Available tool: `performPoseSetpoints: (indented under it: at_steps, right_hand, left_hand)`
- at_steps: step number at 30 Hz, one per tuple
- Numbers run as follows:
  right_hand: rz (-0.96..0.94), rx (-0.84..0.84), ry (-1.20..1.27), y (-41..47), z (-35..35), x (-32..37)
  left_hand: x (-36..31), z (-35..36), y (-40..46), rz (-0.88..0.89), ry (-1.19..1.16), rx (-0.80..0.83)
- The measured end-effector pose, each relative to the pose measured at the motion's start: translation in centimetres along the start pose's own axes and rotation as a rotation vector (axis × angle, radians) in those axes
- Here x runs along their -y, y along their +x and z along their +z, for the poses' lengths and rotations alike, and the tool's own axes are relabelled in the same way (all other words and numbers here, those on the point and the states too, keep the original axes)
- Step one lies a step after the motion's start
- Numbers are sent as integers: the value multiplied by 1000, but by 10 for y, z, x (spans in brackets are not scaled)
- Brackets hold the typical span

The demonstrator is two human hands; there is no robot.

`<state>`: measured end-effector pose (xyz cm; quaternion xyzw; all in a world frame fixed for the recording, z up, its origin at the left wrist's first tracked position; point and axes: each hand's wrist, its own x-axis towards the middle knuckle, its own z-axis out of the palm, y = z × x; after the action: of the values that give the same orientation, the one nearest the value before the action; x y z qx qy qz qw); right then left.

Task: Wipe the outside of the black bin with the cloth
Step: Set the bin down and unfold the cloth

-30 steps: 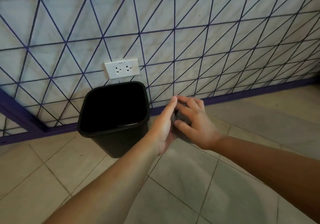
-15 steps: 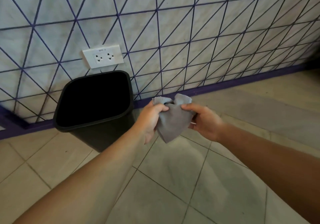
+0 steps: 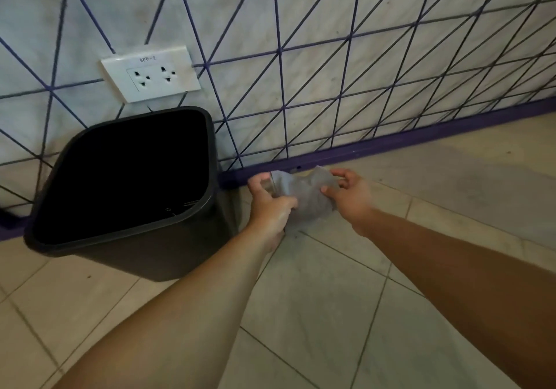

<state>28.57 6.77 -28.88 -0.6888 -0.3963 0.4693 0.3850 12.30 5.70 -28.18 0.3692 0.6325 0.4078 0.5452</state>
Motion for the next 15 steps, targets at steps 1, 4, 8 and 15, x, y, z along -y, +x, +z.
performPoseSetpoints:
  at_steps: [1, 4, 8, 15]
  right_hand:
    - [-3, -5, 13, 8, 4, -1]
    - [-26, -6, -86, 22, 14, -7]
    - [-35, -4, -277, 30, 21, -21]
    - [-2, 4, -369, 26, 19, -44]
  left_hand:
    - [1, 2, 8, 40, 26, -16]
    - [9, 3, 28, 94, 189, -53]
    - [30, -2, 35, 71, 553, -40]
    - [34, -2, 37, 192, 918, 50]
